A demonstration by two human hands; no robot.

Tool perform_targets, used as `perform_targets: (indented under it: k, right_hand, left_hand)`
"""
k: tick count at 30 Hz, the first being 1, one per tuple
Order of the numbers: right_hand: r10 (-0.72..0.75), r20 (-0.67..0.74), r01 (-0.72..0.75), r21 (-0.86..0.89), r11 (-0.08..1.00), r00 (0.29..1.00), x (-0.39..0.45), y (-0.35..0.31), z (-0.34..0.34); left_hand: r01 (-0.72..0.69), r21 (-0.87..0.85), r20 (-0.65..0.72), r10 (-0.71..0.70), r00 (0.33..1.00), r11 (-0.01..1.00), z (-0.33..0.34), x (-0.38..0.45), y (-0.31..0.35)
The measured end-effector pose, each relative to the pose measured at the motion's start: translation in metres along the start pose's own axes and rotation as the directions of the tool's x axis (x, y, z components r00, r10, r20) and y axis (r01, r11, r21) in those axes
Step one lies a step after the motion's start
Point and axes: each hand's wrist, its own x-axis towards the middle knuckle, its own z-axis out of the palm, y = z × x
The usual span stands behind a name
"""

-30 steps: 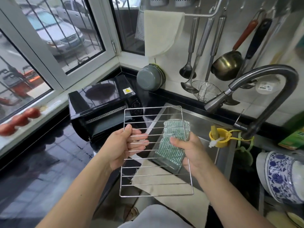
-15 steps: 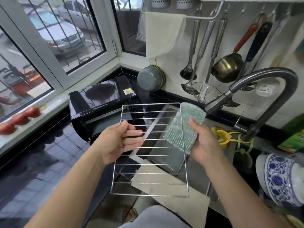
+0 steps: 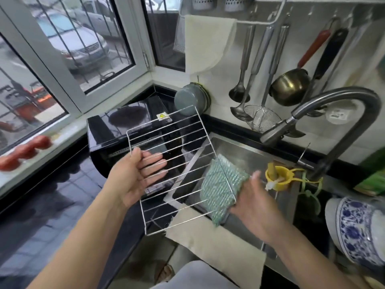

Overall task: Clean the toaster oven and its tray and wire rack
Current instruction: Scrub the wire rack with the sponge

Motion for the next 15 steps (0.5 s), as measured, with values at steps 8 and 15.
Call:
perform_targets:
  k: [8, 15]
  right_hand:
    - [-0.062, -0.088, 0.09, 0.362, 0.928, 0.994, 0.01, -0.019, 0.002]
    - [0.234, -0.029, -0.232, -0.297, 0.926, 0.972, -0.006, -0.006, 0.0]
  left_hand:
    - [0.058, 0.121, 0.103, -0.07, 0.992, 0.991, 0.011, -0.005, -0.02]
    - [-0.063, 0.069, 0.026, 0.061, 0.998, 0.996, 0.016, -0.009, -0.03]
